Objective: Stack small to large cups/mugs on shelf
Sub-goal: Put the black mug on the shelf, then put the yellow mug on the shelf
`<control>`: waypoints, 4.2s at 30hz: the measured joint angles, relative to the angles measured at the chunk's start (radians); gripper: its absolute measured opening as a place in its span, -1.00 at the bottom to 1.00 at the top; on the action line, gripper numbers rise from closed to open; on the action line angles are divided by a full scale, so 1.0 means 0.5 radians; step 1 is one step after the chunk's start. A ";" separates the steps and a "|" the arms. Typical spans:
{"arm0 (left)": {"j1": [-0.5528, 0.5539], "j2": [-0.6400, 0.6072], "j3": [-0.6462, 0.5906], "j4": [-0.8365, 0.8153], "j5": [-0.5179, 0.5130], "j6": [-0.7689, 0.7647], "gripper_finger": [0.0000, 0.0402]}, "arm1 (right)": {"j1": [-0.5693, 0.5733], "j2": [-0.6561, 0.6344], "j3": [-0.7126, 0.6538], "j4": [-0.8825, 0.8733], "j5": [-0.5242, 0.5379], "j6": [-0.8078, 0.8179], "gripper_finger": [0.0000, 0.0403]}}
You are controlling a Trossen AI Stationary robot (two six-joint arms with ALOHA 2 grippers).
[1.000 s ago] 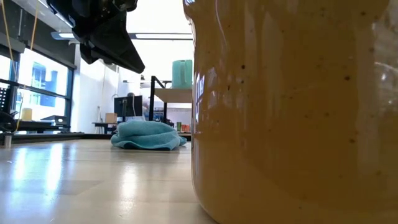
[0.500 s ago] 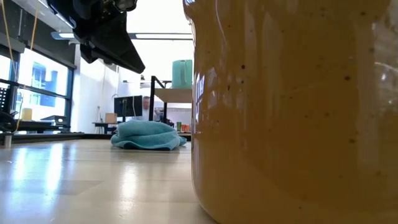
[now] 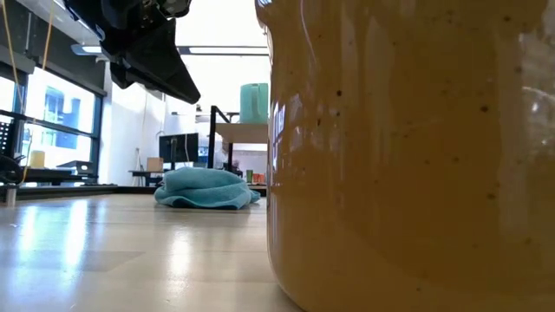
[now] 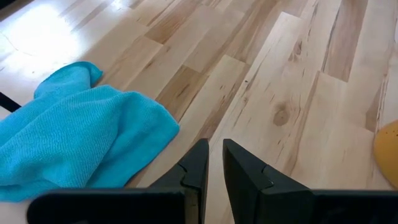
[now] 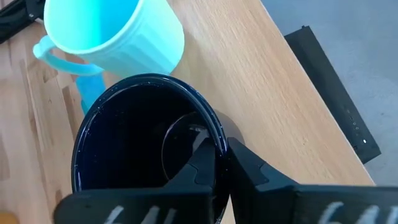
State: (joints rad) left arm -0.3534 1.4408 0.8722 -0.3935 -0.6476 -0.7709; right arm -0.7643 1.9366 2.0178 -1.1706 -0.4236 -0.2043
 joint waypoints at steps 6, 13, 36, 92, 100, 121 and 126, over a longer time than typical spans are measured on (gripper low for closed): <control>0.000 0.000 0.000 0.000 0.000 0.000 -0.81 | 0.000 0.000 0.000 0.000 0.008 -0.008 -0.92; 0.000 0.000 0.000 -0.001 -0.001 -0.001 -0.81 | 0.000 0.000 0.000 0.001 0.008 -0.008 -0.90; 0.000 0.000 0.000 -0.001 -0.001 -0.003 -0.81 | 0.001 0.000 0.000 0.021 0.002 -0.006 -0.74; 0.000 0.000 0.000 0.000 0.001 -0.023 -0.81 | -0.007 0.000 0.000 0.063 0.056 -0.020 -0.73; 0.000 0.000 0.000 0.000 0.001 -0.024 -0.81 | -0.007 0.000 0.000 0.065 0.046 -0.036 -0.73; 0.000 0.000 0.000 -0.002 0.002 -0.025 -0.81 | -0.007 0.000 0.001 0.063 0.023 -0.044 -0.45; 0.000 0.000 0.000 -0.002 0.002 -0.025 -0.81 | -0.008 0.000 0.002 0.061 0.023 -0.043 -0.43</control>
State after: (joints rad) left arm -0.3534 1.4409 0.8721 -0.3943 -0.6468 -0.7834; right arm -0.7681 1.9366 2.0188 -1.1402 -0.4122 -0.2260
